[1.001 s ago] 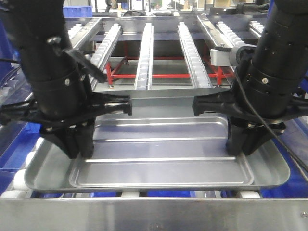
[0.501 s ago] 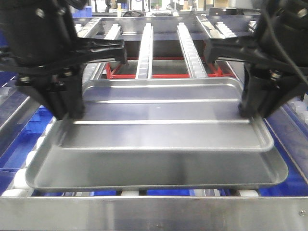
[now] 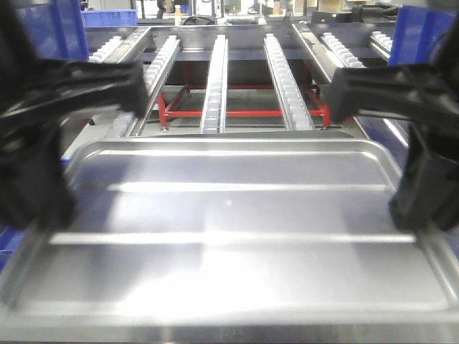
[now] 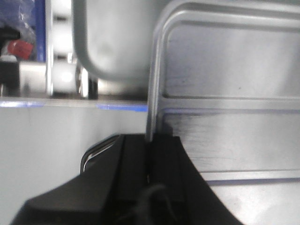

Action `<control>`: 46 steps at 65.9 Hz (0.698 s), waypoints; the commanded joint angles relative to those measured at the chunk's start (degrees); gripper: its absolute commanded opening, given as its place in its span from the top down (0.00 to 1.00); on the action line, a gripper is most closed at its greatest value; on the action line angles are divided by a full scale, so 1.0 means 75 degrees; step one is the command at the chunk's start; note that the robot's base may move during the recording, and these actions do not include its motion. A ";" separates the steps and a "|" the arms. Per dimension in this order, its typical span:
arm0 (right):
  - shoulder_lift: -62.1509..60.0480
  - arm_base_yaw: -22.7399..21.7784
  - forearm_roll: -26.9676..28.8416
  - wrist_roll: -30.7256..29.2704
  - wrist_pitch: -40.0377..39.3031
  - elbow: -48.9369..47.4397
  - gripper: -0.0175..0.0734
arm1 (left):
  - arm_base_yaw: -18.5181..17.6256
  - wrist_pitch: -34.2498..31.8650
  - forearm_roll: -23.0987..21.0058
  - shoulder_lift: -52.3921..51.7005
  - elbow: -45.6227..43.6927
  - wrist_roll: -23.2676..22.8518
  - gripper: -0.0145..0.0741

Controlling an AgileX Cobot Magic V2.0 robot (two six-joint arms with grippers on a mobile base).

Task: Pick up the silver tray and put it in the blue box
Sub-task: 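Lift the silver tray with both grippers toward the robot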

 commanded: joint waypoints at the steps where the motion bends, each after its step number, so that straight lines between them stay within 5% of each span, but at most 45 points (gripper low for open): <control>1: -0.0309 0.0400 -0.0795 0.0773 0.0017 -0.0188 0.74 | -0.0425 0.0017 0.0349 -0.0439 -0.0017 -0.0582 0.95; 46: -0.0319 0.0648 -0.0933 0.1073 0.0067 -0.0188 0.74 | -0.0473 0.0029 0.0472 -0.0538 -0.0032 -0.0598 0.95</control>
